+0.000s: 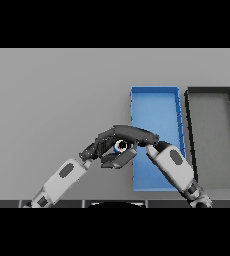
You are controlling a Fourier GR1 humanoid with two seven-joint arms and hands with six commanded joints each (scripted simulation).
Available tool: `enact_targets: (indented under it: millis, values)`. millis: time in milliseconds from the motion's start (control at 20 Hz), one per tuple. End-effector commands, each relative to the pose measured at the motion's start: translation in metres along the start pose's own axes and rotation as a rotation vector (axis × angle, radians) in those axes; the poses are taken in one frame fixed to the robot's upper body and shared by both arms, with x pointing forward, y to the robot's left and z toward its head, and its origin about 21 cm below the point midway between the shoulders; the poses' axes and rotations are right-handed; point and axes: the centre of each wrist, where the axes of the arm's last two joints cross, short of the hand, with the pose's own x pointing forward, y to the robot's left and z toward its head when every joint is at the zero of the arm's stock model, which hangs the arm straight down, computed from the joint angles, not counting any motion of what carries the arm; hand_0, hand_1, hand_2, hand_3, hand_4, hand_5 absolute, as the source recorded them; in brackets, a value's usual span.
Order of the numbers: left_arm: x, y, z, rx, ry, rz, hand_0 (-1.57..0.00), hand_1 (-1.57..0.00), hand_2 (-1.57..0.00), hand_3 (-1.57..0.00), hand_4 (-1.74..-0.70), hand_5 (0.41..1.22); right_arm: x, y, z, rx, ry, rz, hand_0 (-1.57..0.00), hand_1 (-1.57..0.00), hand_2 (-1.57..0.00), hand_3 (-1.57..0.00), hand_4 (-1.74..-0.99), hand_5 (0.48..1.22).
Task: Pick up the blue pipe and place it into the blue bin.
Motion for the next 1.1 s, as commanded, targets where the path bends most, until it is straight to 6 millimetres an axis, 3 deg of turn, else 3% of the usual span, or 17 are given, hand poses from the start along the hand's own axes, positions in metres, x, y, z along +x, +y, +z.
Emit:
enact_targets:
  millis: [0, 100, 150, 300, 450, 550, 600, 650, 750, 850, 900, 1050]
  values:
    - [-0.002, 0.001, 0.002, 0.017, -0.019, 0.021, -1.03, -1.01, -0.99, -0.62, -1.66, 1.192, -0.002, -0.001, -0.003, 0.007, 0.000, -0.023, -1.01, -1.02, -1.02, -0.83, -1.541, 0.604]
    - [-0.002, -0.002, 0.002, 0.030, -0.060, 0.099, -1.22, -1.21, -1.20, -0.52, -1.69, 1.203, -0.003, 0.003, -0.005, 0.010, -0.011, -0.066, -1.21, -1.22, -1.22, -1.10, -1.492, 0.706]
    - [-0.004, -0.004, 0.002, 0.030, -0.076, 0.133, -1.29, -1.28, -1.27, -0.53, -1.70, 1.206, -0.004, 0.004, -0.004, -0.005, -0.032, -0.075, -1.28, -1.29, -1.29, -1.19, -1.475, 0.809]
    - [-0.003, -0.004, 0.000, 0.032, -0.068, 0.129, -1.43, -1.42, -1.42, -0.59, -1.72, 1.214, -0.003, 0.006, -0.005, -0.032, -0.050, -0.029, -1.42, -1.43, -1.43, -1.38, -1.456, 1.010]
    - [-0.001, -0.003, -0.001, 0.010, -0.036, 0.095, -1.50, -1.45, -1.49, -0.53, -1.73, 1.217, -0.008, 0.008, -0.004, -0.029, -0.088, 0.002, -1.50, -1.50, -1.50, -1.47, -1.469, 1.113]
    - [-0.003, -0.001, 0.002, 0.003, -0.046, 0.087, -1.50, -1.36, -1.52, -0.51, -1.73, 1.219, -0.007, 0.010, 0.000, -0.017, -0.086, -0.023, -1.52, -1.52, -1.52, -1.51, -1.473, 1.152]
    - [-0.003, 0.000, 0.000, -0.010, -0.051, 0.078, -1.43, -1.22, -1.35, -0.53, -1.64, 1.219, -0.006, 0.010, 0.000, -0.021, -0.094, -0.035, -1.53, -1.53, -1.53, -1.52, -1.474, 1.166]
    - [-0.003, 0.001, 0.002, -0.025, -0.048, 0.064, -1.41, -1.19, -1.24, -0.52, -1.54, 1.219, -0.004, 0.010, -0.002, -0.017, -0.092, -0.037, -1.54, -1.54, -1.54, -1.53, -1.477, 1.177]
    - [-0.004, 0.003, 0.003, -0.047, -0.030, 0.044, -0.98, -0.80, -0.82, -0.33, -1.34, 1.220, -0.002, 0.011, -0.004, -0.015, -0.086, -0.013, -1.55, -1.55, -1.55, -1.54, -1.480, 1.193]
    - [-0.005, 0.006, 0.002, -0.090, -0.030, 0.029, -0.63, -0.51, -0.52, -0.21, -1.18, 1.213, -0.001, 0.012, -0.002, -0.016, -0.086, -0.012, -1.56, -1.56, -1.56, -1.55, -1.481, 1.203]
    - [-0.006, 0.009, 0.003, -0.100, -0.021, 0.011, -0.50, -0.41, -0.42, -0.17, -1.11, 1.184, -0.001, 0.013, -0.001, -0.023, -0.093, -0.018, -1.56, -1.56, -1.56, -1.56, -1.482, 1.206]
    - [-0.004, 0.011, 0.002, -0.087, 0.004, -0.039, -0.26, -0.21, -0.21, -0.09, -0.95, 0.964, -0.004, 0.015, 0.000, -0.031, -0.132, -0.041, -1.57, -1.57, -1.57, -1.56, -1.484, 1.214]
